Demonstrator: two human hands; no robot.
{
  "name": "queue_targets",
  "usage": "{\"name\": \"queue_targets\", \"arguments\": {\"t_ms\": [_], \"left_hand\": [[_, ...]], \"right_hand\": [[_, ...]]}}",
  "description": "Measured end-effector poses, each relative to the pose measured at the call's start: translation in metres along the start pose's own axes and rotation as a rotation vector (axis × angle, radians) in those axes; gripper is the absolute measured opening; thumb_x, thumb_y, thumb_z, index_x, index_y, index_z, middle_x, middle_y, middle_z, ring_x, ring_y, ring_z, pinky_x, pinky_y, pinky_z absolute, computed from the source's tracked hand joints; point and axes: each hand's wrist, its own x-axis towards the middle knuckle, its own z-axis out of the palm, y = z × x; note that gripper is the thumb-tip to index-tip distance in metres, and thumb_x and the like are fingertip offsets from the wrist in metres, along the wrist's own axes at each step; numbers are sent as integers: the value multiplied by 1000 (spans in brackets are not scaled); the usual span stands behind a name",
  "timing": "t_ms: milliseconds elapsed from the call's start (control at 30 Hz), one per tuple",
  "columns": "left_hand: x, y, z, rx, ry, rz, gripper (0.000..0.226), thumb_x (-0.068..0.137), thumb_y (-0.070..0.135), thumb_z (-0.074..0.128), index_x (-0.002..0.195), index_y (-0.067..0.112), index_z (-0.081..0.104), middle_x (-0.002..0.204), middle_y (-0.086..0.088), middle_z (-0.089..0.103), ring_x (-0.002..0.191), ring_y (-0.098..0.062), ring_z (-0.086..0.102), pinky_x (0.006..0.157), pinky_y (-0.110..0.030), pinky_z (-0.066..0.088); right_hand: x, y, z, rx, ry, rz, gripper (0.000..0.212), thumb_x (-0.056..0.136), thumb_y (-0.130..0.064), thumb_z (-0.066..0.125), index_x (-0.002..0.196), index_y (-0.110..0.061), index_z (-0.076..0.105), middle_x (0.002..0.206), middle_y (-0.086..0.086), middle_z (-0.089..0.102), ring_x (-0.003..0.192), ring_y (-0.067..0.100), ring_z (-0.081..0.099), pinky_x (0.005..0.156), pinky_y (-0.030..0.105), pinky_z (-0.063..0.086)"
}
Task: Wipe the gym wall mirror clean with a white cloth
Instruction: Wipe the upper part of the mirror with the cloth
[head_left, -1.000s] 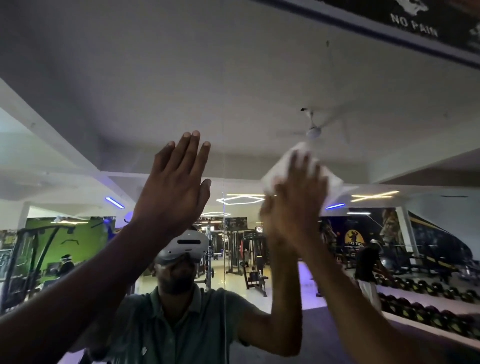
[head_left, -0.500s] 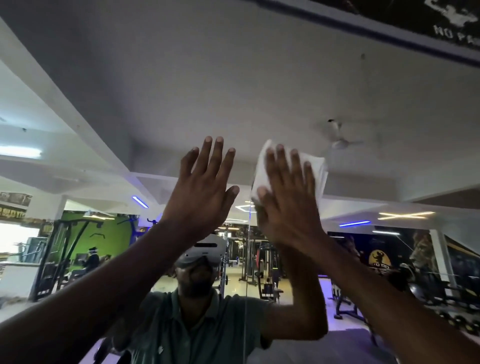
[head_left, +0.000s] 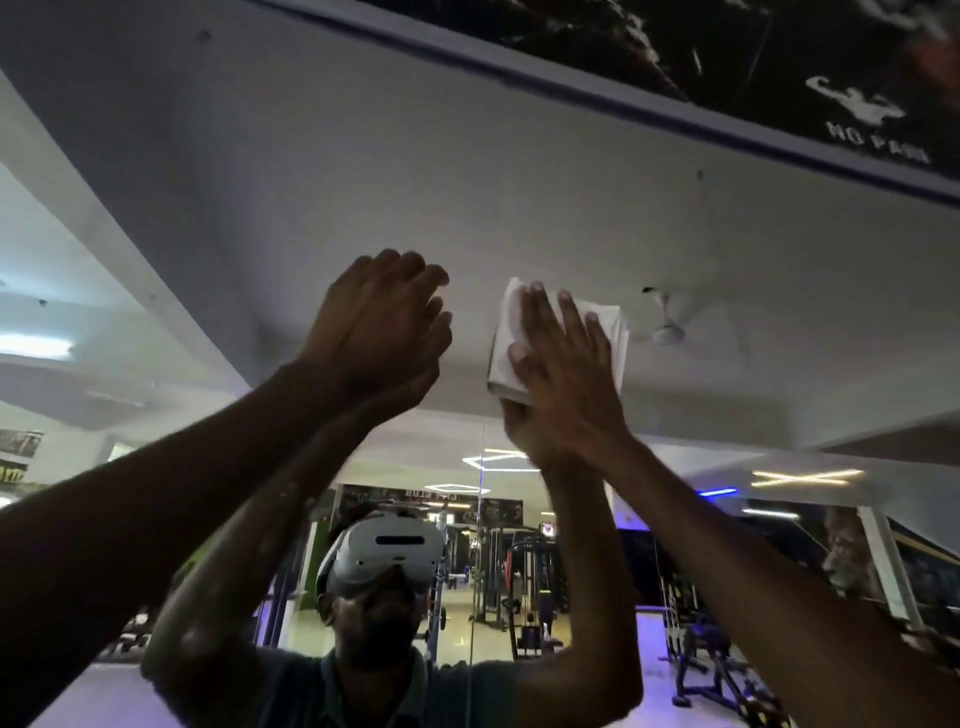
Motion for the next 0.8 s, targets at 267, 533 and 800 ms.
{"name": "queue_targets", "arguments": {"t_ms": [267, 533, 800], "left_hand": [[59, -47, 20, 194, -155, -21, 102, 88, 70, 7, 163, 5, 26, 172, -21, 21, 160, -31, 19, 120, -51, 20], [64, -70, 34, 247, -97, -44, 103, 90, 75, 3, 163, 7, 30, 170, -21, 28, 159, -30, 25, 118, -46, 19], [67, -73, 39, 259, -72, -43, 101, 92, 73, 2, 163, 7, 29, 169, -21, 28, 160, -29, 23, 115, -46, 17]], "right_hand": [[96, 148, -29, -27, 64, 776, 74, 110, -54, 31, 168, -11, 16, 176, 17, 11, 163, 33, 9, 129, 54, 10], [134, 39, 5, -39, -33, 25, 66, 110, -47, 23, 168, -15, 17, 176, 10, 13, 163, 30, 12, 129, 48, 8], [139, 198, -30, -128, 23, 698, 64, 113, -48, 24, 167, -14, 21, 171, 18, 24, 156, 39, 24, 126, 56, 19]]}}
